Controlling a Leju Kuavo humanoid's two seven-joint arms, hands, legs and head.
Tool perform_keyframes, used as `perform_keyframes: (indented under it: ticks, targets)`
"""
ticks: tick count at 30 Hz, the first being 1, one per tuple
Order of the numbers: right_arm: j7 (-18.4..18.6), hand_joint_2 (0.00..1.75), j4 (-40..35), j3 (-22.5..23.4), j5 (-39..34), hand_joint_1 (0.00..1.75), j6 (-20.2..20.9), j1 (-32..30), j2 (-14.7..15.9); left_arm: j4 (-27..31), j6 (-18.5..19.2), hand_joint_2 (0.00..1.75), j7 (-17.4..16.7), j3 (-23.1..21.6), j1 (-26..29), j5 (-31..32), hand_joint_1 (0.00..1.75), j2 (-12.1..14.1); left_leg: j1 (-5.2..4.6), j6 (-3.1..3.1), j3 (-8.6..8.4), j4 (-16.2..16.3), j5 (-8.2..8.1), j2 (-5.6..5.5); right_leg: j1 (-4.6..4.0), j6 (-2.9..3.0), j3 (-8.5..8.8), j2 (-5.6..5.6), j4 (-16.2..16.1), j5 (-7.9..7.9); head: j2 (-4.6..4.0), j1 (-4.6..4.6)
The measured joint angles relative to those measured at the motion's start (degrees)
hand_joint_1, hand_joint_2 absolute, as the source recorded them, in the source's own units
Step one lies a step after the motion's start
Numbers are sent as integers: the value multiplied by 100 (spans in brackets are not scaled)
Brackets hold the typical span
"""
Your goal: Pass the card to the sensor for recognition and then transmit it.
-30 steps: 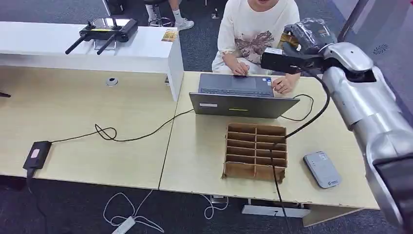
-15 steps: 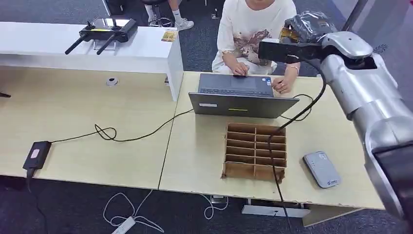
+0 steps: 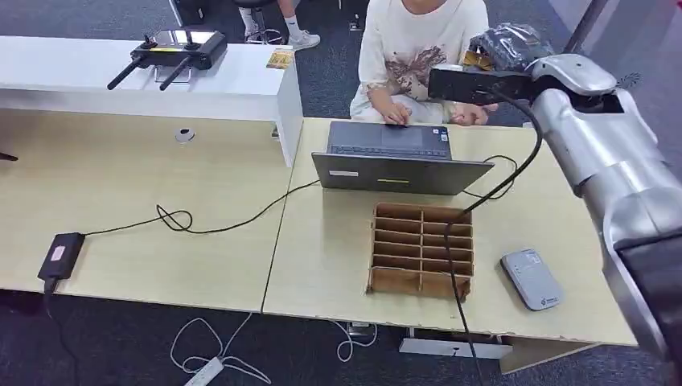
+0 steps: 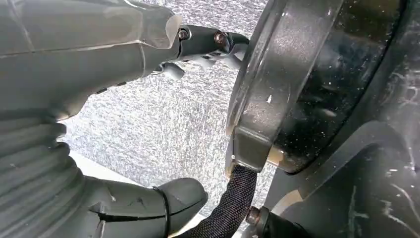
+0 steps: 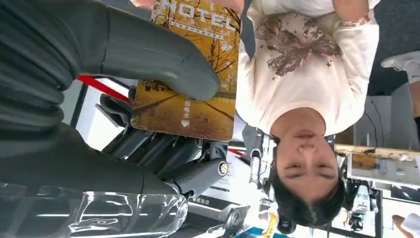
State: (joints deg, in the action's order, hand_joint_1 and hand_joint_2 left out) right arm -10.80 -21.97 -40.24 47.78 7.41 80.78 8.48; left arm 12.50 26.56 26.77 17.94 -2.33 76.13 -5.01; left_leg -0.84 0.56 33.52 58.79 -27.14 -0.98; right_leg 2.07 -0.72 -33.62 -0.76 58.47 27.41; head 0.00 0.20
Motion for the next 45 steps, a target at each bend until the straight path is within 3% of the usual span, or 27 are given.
perform_keyframes:
  ticks: [15, 16, 17, 32, 38, 45]
  targets:
    - [181, 175, 111, -146, 160, 175, 33, 33, -98, 0, 20, 175, 2, -9, -6, -2, 0, 13, 0, -1, -1, 0, 1, 0, 0, 0, 1, 0, 0, 0, 0, 0]
    - [186, 175, 118, -155, 160, 47, 33, 35, -98, 0, 20, 175, 2, -9, -6, -2, 0, 13, 0, -1, 0, 0, 1, 0, 0, 0, 0, 0, -1, 0, 0, 0]
    - [188, 175, 120, -168, 160, 0, 33, 36, -98, 0, 20, 175, 2, -9, -6, -2, 0, 15, 0, -1, 0, 0, 1, -1, 0, 0, 0, 0, -1, 0, 0, 0]
    - [254, 175, 142, -216, 92, 0, -81, 55, -100, 0, 20, 175, 2, -13, -5, -15, 0, 15, 1, -1, -2, 0, 1, 0, 0, 0, 0, 0, 0, 0, 0, 0]
    - [159, 175, 135, -87, -389, 0, -162, 61, -101, 0, 20, 175, 11, -13, -1, -37, 0, 15, 1, -1, -2, 0, 1, 0, 0, 0, 0, 0, 0, 0, 0, 0]
    - [-387, 175, -7, 580, -1640, 0, -205, -2, -98, 0, 20, 175, 15, -13, 12, -114, 0, 17, 0, -1, -2, 0, 1, 0, 0, 0, 0, 0, -1, 0, 0, 2]
